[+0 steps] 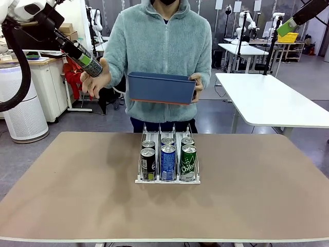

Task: Fill the beverage cans into the dispenser.
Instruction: Place the picked Pepsi coke in the line of the Automatic Can Dispenser with the same cans.

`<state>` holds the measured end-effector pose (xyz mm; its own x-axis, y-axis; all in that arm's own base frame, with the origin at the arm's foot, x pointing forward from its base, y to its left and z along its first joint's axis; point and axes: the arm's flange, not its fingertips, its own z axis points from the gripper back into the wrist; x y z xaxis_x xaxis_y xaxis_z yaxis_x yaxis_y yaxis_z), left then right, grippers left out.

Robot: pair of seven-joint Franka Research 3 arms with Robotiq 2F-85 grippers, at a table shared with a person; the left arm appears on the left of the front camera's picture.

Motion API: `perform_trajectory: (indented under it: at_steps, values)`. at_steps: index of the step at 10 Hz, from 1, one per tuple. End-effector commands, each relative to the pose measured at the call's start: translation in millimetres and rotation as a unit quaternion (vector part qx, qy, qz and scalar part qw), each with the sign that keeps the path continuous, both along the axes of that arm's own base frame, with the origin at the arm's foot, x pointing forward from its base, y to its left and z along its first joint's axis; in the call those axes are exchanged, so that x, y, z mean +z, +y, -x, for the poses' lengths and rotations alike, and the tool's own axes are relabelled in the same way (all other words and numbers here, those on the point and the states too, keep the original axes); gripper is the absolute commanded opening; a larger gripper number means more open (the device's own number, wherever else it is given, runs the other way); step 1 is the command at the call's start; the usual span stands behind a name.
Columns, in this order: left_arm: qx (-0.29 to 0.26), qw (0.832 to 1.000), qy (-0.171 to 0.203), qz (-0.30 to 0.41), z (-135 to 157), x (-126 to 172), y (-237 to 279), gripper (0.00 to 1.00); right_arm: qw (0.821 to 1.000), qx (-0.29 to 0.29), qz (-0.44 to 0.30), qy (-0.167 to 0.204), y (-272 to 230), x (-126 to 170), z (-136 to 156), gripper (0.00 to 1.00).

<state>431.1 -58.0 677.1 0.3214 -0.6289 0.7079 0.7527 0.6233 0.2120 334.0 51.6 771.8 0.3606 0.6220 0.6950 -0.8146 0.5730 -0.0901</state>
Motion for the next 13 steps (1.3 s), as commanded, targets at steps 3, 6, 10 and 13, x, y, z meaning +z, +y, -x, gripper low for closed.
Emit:
perform_trajectory:
  at_steps: [3,6,10,13]
  values:
    - [0.001,1.0,-0.001,0.001,0.8,1.1,1.7,0.0,1.0,-0.003,-0.001,-0.003,0.2,-0.7,-0.9,1.0]
    - [0.001,1.0,-0.001,0.001,0.8,1.1,1.7,0.0,1.0,-0.003,-0.001,-0.003,0.2,-0.7,-0.9,1.0]
    - [0.04,0.995,0.094,-0.023,11.7,-18.5,-36.6,0.58,1.0,-0.003,-0.001,-0.003,0.2,-0.7,-0.9,1.0]
    - [0.035,0.991,0.12,-0.053,40.2,-61.1,-75.6,0.58,1.0,-0.003,-0.001,-0.003,0.2,-0.7,-0.9,1.0]
